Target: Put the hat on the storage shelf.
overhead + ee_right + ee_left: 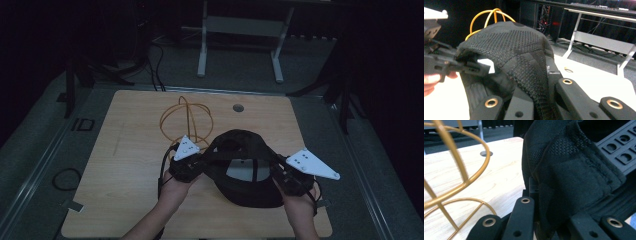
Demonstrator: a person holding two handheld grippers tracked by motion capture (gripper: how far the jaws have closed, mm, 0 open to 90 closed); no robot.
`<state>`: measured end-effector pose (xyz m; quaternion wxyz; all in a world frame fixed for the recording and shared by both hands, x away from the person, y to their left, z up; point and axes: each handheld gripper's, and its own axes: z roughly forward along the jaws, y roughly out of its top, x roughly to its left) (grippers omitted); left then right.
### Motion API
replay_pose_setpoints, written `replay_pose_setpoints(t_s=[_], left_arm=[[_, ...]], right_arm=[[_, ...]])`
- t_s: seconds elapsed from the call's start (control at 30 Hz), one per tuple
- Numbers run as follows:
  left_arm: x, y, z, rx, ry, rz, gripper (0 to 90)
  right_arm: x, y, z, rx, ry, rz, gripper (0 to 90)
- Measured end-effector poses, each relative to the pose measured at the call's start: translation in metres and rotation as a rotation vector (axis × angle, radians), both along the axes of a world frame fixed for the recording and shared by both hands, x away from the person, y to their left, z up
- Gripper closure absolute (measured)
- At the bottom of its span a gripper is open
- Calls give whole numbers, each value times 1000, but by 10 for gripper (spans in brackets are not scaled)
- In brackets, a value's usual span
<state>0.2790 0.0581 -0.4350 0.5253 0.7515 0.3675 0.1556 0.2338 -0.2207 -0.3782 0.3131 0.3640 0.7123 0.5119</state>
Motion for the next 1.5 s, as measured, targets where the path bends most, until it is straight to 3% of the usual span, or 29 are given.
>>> replay_pose_setpoints(t_s=[0.23,0.3,0.47,0.73,0.87,1.03,1.07,1.13,1.17,1.33,1.5], left_arm=[[2,-10,19,41,-38,19,883],[2,-14,25,69,-63,24,883],[0,-21,36,81,-102,22,883],[7,-30,43,96,-149,37,883],[9,-33,47,98,-169,40,885],[10,-36,55,87,-185,38,885],[10,-36,55,87,-185,38,885],[11,-38,59,79,-188,36,885],[11,-38,59,84,-187,29,885],[10,-39,61,95,-200,12,885],[8,-34,65,81,-220,-60,884]], right_arm=[[-8,-12,-9,13,12,-31,879],[-8,-16,-13,17,18,-40,878],[-11,-24,-21,16,31,-52,876],[-19,-27,-38,33,65,-57,860],[-20,-26,-45,39,93,-24,774],[-26,-31,-44,30,78,25,559],[-26,-31,-44,30,78,25,559],[-30,-33,-42,0,90,103,463],[-32,-35,-43,3,86,112,430],[-39,-48,-44,17,90,143,361],[-44,-67,-44,7,88,150,317]])
